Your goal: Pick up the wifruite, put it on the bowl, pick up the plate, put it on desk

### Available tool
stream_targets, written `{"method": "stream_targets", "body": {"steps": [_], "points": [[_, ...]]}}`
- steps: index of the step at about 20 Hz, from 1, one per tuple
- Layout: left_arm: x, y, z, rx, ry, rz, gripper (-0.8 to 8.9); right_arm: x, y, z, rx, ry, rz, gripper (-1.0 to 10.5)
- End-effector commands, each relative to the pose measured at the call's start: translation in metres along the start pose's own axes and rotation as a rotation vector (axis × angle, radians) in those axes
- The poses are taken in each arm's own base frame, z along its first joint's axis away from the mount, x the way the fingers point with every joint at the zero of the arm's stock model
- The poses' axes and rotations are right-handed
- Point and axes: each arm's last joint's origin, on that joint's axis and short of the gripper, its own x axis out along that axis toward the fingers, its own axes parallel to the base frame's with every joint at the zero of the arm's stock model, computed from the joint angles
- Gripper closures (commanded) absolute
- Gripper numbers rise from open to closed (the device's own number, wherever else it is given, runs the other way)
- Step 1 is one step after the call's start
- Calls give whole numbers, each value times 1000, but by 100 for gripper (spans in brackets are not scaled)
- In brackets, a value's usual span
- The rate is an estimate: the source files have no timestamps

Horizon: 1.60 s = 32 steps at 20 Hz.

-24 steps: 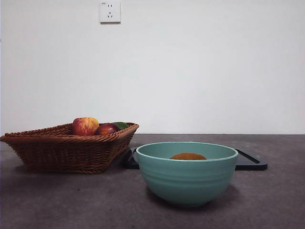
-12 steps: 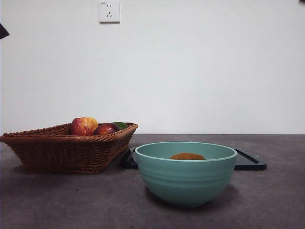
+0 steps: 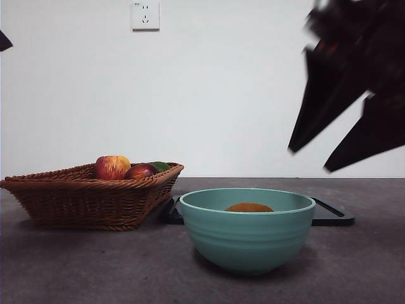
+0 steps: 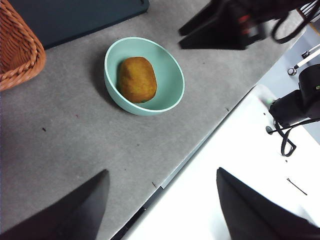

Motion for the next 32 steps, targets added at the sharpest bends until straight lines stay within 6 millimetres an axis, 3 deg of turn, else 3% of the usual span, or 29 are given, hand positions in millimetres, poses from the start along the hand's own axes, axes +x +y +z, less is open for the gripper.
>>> {"method": "stream_targets", "body": {"steps": [1, 3, 7, 11, 16, 21, 25, 28, 32], "points": [[-1, -2, 3, 18, -10, -9, 470, 20, 0, 0, 8, 35, -51, 735], [-1, -2, 3, 18, -10, -8, 470, 32, 1, 1, -1, 50, -63, 738], [-1, -1, 3, 22, -11, -5, 470, 48, 0, -1, -12, 73, -80, 865], [-1, -1, 3, 22, -11, -3, 470, 50, 0, -1, -15, 72, -100, 935], [-1, -1, 3, 22, -11, -2, 470, 47, 3, 6, -22, 48, -87, 935], [-1, -1, 3, 25, -11, -2, 470, 26, 20, 40, -55, -6, -84, 935], [-1, -1, 3, 25, -11, -2, 470, 12, 18, 74, -60, -87, -96, 935], [-1, -1, 3, 25, -11, -2, 470, 19, 7, 99, -51, -93, -130, 935], [-1, -1, 3, 24, -10, -2, 470, 47, -14, 132, -24, -75, -172, 935]]}}
